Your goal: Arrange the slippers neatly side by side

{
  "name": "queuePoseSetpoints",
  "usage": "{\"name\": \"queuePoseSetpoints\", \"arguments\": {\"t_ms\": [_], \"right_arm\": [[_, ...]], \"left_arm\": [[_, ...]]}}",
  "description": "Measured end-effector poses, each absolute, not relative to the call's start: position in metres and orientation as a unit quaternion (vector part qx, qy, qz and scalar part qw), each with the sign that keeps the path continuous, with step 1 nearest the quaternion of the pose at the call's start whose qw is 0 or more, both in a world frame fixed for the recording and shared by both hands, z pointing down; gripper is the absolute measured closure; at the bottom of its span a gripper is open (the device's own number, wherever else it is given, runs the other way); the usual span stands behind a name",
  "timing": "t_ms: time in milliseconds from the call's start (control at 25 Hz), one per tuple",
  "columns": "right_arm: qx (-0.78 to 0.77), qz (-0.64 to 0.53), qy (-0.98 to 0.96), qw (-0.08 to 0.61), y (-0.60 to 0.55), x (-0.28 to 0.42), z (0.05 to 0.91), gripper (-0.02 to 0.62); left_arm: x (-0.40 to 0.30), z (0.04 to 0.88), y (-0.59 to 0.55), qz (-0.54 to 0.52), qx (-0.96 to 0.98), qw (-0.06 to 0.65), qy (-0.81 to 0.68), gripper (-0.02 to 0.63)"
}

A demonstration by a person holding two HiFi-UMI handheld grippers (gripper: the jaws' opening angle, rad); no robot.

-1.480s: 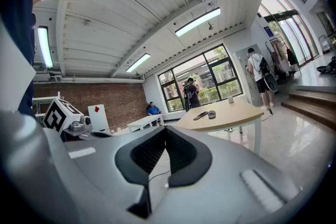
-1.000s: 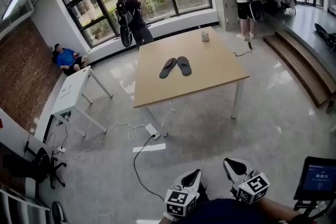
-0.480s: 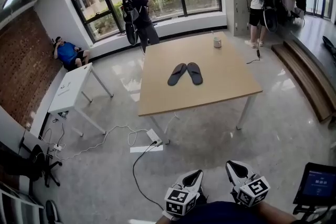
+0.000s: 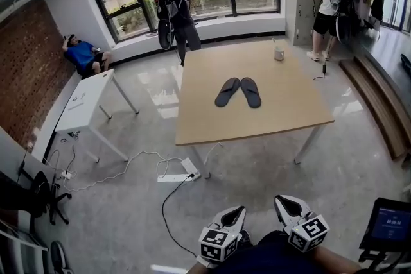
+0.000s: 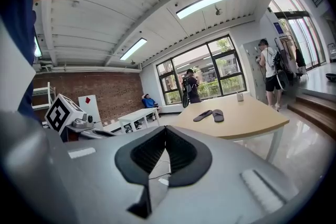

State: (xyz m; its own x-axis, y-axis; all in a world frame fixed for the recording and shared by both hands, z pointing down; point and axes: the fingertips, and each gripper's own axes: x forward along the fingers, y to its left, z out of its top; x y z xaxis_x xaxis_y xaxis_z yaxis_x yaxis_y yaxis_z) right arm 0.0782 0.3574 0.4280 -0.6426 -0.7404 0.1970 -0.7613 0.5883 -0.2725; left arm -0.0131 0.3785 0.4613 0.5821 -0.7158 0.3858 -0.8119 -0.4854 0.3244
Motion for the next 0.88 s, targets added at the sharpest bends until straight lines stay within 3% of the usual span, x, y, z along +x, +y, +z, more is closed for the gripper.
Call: {"name": "queuePoseSetpoints", "arguments": {"t_ms": [600,880], "right_arm": [[0.41,0.175,-0.894,0.037,0.286,0.055,0.438,0.584],[0.414,0.194,-0.889,0.025,0.201,0.078,0.433,0.584]], "left_arm": [[-0.037,0.479,0.313,0.127,0.85,0.226,-0.458,0.601],[-0.011,0.483,0.237,0.13,0.85,0.218,-0.462,0.601]]}}
